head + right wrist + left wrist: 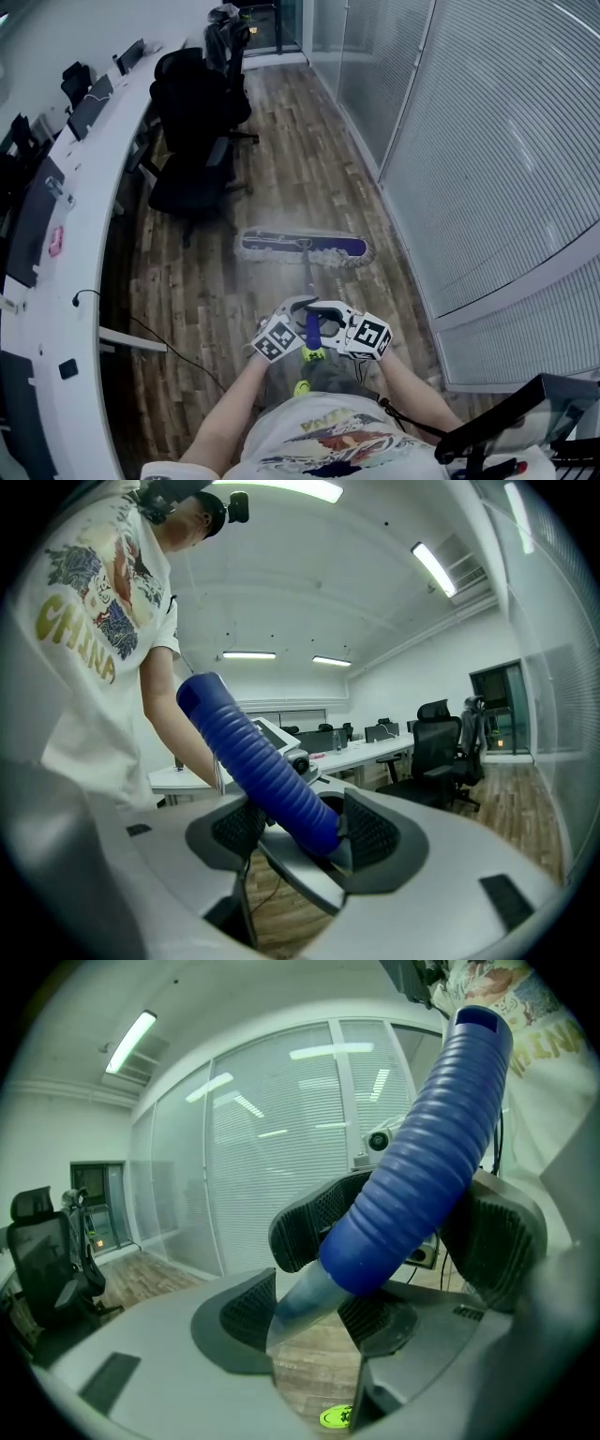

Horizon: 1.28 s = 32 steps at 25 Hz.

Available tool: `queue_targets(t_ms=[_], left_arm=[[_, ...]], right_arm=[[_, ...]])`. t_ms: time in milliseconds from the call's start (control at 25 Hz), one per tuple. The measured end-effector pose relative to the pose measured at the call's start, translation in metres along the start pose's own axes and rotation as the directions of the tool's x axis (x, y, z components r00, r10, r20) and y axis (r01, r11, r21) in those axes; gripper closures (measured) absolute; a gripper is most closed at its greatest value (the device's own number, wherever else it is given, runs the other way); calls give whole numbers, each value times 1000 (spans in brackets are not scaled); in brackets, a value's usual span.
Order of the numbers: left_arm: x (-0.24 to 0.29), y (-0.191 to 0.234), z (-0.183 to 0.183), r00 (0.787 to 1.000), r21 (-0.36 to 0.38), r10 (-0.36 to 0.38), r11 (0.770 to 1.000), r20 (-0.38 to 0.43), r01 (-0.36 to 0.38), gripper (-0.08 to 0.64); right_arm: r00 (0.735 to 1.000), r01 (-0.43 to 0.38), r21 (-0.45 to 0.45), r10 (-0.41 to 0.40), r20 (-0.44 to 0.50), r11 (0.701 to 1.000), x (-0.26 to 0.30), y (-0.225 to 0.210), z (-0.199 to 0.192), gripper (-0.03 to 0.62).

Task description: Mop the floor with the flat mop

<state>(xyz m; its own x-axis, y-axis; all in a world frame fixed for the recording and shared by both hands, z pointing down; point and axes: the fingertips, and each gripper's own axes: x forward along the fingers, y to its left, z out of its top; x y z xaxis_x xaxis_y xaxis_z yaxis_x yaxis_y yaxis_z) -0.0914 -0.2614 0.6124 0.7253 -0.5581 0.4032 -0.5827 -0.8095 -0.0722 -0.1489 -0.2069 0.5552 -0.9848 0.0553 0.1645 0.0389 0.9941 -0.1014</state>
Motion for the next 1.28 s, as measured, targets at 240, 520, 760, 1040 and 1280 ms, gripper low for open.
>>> queue_targets(t_ms=[240,520,760,1040,1280], left_arm=[[6,27,13,999,-22,7,1000,32,-7,387],[-1,-18,11,997,-55,20,998,75,-16,377],[-8,-82,14,997,-65,14,998,79,-9,374],[-17,-159,21,995,-89,2,996,101,7,370],[-13,-243,33,996,-69,-8,998,86,14,368]], right_arm=[[1000,3,-11,-3,-14,1000,4,-26,13,347],[998,59,17,-59,-30,998,-13,14,0,348],[997,78,32,-77,-25,996,-43,71,-10,348],[993,117,38,-116,-26,992,-81,137,-18,348],[991,134,59,-135,0,989,-135,200,-30,348]])
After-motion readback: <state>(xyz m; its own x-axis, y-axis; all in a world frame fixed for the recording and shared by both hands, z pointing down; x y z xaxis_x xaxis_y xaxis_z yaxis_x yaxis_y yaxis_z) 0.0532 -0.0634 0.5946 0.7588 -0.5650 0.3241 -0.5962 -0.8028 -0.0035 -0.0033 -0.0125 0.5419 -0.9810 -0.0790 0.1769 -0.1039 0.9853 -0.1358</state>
